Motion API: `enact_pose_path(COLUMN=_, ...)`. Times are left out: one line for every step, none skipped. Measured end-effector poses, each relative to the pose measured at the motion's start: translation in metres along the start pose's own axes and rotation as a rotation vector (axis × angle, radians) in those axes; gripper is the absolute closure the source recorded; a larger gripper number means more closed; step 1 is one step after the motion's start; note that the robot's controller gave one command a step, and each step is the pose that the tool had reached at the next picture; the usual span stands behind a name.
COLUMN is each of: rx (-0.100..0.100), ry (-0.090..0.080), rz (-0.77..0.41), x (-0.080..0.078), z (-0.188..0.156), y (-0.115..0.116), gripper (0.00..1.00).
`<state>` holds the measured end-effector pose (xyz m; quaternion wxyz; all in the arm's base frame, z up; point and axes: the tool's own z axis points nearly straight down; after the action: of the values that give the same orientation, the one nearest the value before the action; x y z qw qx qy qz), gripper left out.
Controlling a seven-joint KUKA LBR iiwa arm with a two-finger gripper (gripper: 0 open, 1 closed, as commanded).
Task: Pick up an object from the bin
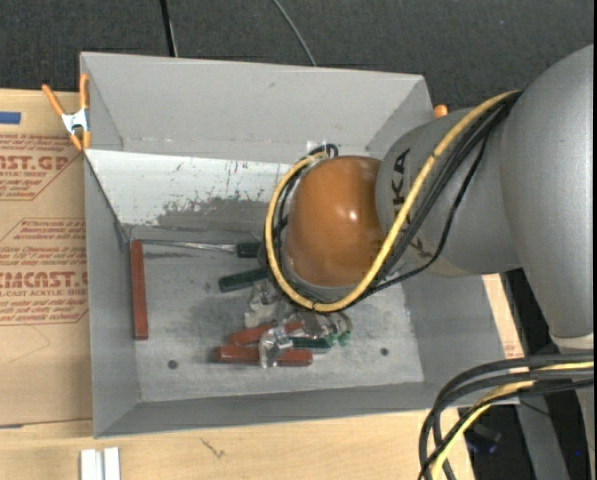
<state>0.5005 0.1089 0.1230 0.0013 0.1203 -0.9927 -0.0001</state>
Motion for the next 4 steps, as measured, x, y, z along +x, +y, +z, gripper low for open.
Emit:
enact_pose_path(rx=0.000, ry=-0.004, rz=-0.019, x=0.015, z=-0.085, y=0.027, gripper=1.00)
enact_pose_path(rx=-0.001, ry=-0.004, rz=-0.019, x=0.015, z=-0.085, y=0.027, gripper=0.00)
enact_pose_path(rx=-0.001, ry=-0.004, rz=-0.019, x=0.015, z=-0.085, y=0.027, gripper=0.00)
enact_pose_path(rx=-0.001, ry=-0.012, rz=0.020, x=-0.009, z=-0.035, y=0.026, gripper=0.00)
